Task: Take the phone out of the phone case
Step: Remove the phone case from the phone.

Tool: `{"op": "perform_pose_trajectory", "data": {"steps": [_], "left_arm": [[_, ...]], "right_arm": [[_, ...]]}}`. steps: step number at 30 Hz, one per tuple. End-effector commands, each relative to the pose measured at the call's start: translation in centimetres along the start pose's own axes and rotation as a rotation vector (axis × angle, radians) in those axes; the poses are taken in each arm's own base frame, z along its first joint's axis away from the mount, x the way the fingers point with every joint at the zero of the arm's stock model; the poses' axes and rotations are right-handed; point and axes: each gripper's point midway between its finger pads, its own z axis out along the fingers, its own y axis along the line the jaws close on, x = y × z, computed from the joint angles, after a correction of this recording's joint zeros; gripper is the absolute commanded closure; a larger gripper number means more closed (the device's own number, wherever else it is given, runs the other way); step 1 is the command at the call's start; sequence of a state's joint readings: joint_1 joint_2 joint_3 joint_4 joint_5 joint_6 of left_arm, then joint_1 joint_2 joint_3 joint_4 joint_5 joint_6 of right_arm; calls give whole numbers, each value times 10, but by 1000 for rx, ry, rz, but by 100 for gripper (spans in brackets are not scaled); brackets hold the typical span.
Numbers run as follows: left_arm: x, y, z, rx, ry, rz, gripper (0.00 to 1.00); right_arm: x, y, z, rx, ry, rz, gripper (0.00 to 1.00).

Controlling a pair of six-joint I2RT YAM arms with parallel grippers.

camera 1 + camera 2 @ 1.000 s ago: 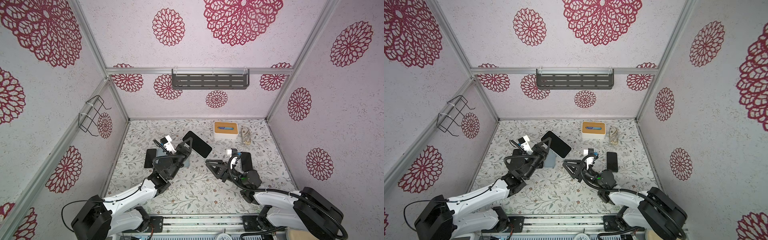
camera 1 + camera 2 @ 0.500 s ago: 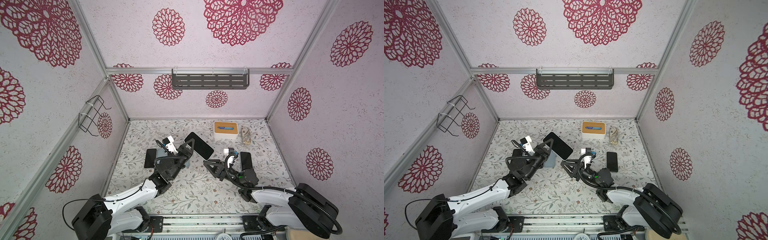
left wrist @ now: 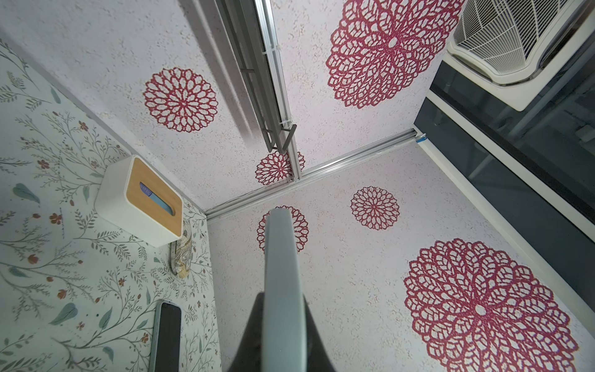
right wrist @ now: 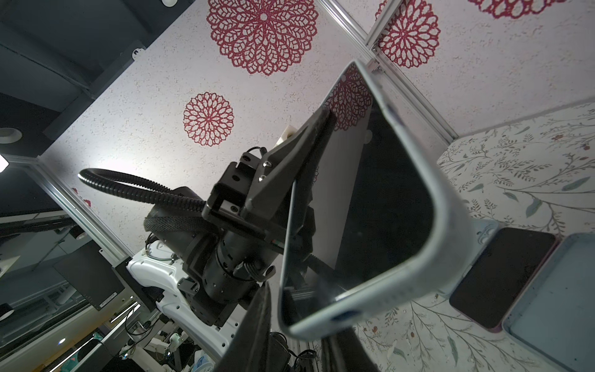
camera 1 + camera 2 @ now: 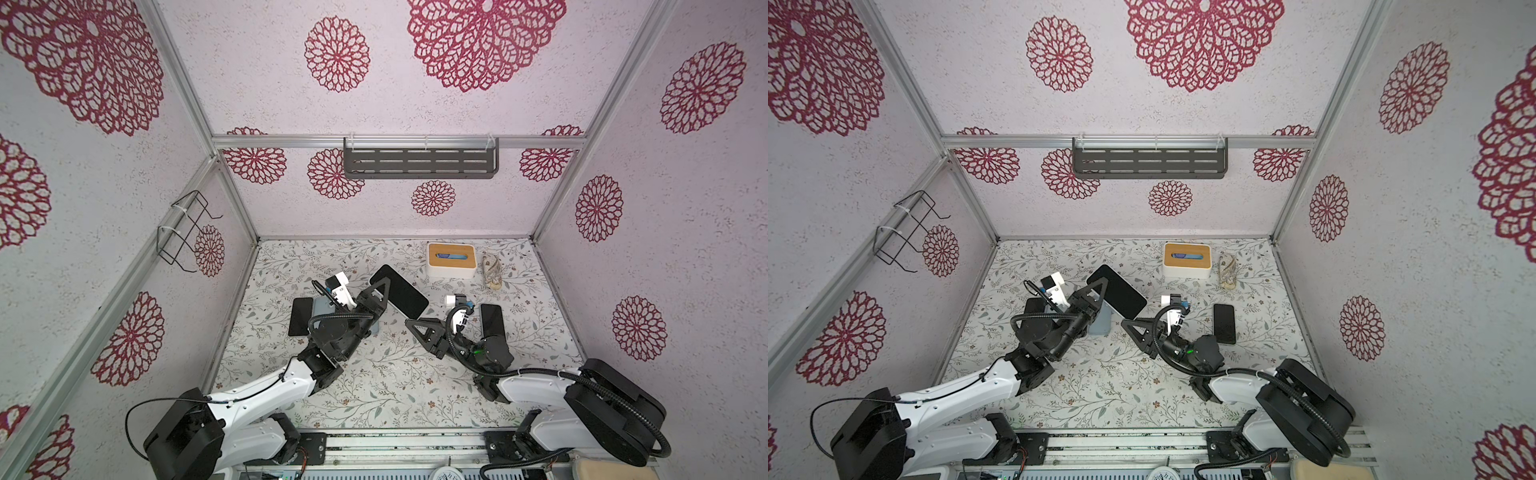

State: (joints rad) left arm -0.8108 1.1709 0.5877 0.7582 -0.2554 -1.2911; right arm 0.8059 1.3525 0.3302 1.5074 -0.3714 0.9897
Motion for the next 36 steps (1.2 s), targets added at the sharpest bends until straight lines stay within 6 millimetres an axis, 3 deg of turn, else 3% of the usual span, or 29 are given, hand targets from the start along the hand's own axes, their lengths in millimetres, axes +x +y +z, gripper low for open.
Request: {"op": "perform_pose_trajectory", "data": {"steps": [1, 5, 8, 13, 16, 20, 23, 24, 27, 29, 31, 34, 36], "left_arm": [[-6, -27, -7, 97, -19, -33, 100], [-4, -26, -6, 89, -8, -51, 100], [-1, -27, 0, 58, 39, -89, 100], [11, -30, 9, 19, 175, -177, 100], [17, -24, 10, -32, 235, -179, 100], [11, -23, 9, -48, 262, -160, 100], [-8, -25, 6, -45, 251, -138, 100], [-16, -28, 5, -39, 252, -128, 100], [-41, -39, 3, -24, 308, -39, 100], [-46, -49, 1, -7, 403, 52, 100], [-27, -69, -2, 73, 634, 176, 100], [1, -74, -22, 85, 848, 392, 100], [7, -83, -28, 132, 888, 484, 100]], "right_arm": [[-25, 25, 4, -97, -81, -42, 79], [-20, 21, 8, -91, -60, -53, 95], [-9, 4, 7, -32, -24, -109, 100], [10, -36, 0, 212, 99, -504, 100], [-4, -48, -9, 342, 109, -724, 100], [-31, -42, -15, 421, 94, -885, 100], [-29, -25, -22, 345, 95, -891, 100], [-20, -19, -26, 303, 120, -879, 94], [5, -10, -46, 215, 168, -808, 54], [17, -2, -55, 161, 193, -773, 36], [27, 9, -56, 99, 252, -755, 28], [41, 16, -48, 46, 394, -725, 27], [45, 24, -43, -2, 433, -706, 27]]}}
